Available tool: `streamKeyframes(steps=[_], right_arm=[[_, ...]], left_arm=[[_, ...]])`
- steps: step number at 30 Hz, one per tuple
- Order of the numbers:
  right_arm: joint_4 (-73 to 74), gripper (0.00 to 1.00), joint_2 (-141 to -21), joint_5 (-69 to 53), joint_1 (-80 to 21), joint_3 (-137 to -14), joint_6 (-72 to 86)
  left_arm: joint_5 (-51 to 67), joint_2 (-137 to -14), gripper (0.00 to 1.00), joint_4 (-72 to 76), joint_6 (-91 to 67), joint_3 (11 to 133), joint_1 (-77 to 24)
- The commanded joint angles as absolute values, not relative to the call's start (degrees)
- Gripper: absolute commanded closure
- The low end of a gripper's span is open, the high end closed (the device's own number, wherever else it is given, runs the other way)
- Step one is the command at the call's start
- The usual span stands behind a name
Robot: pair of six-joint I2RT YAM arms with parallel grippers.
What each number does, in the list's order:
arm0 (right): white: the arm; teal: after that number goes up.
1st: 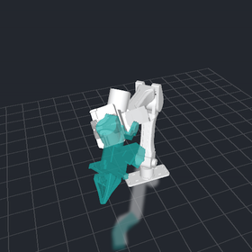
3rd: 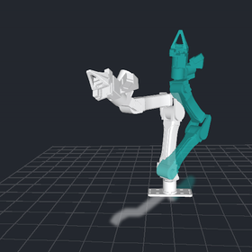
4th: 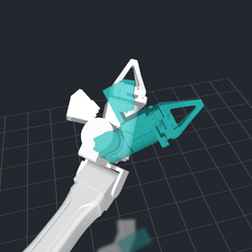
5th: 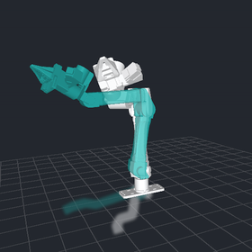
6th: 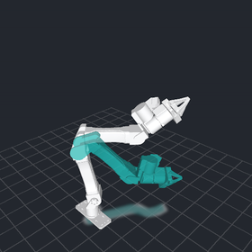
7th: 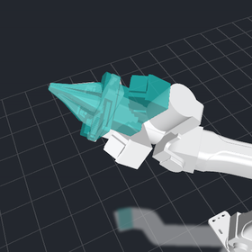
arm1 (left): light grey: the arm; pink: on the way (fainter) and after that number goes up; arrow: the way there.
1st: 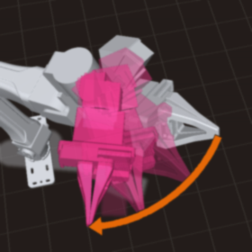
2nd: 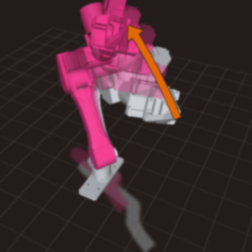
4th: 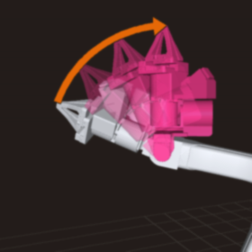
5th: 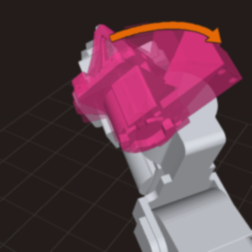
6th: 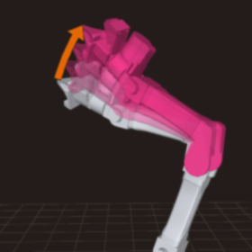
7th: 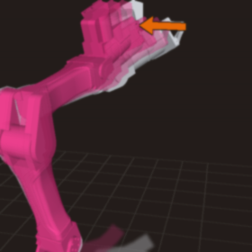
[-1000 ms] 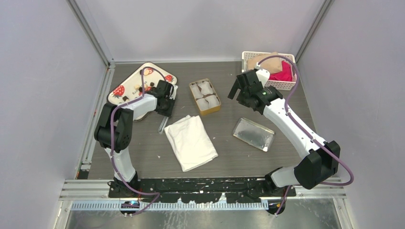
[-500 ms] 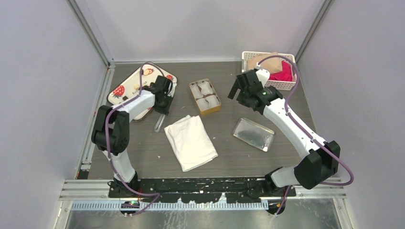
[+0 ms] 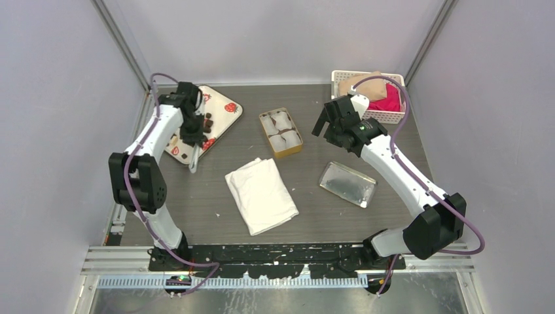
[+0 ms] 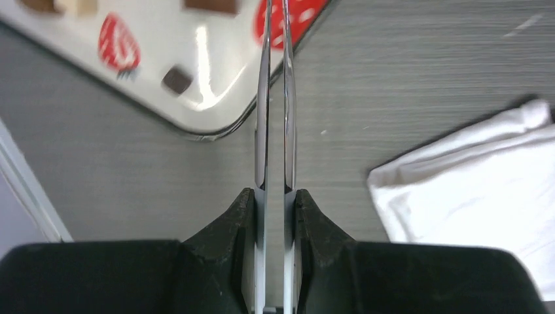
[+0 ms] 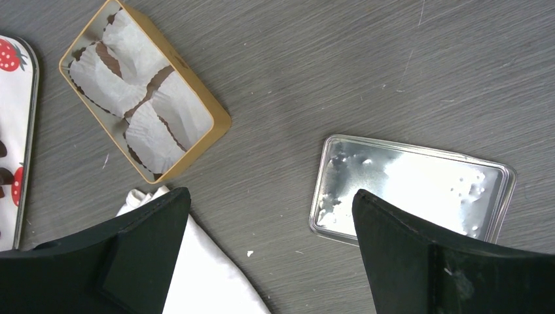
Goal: Pack the chocolate
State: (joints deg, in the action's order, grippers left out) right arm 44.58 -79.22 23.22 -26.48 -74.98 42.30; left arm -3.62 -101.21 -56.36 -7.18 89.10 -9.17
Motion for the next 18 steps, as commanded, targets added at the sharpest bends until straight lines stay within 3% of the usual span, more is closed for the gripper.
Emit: streamKeyframes(steps=[1,9,18], right_arm=[[42.06,0.01,-78.79,23.0,-26.09,-76.6,41.2],[41.66,0.01,-79.29,22.59,-25.76,-77.12,40.1],[41.41,0.01,-78.45,22.29,-25.12,-75.86,39.99]], left_arm=[[-2.59,-100.68,0.93,-67.01,-12.87,92.72,-4.71],[-4.75,-101.65,0.7,-70.19,-15.0,92.27,-4.07],[-2.81,-103.15,0.61,-67.38,-17.48,90.47,-2.71]])
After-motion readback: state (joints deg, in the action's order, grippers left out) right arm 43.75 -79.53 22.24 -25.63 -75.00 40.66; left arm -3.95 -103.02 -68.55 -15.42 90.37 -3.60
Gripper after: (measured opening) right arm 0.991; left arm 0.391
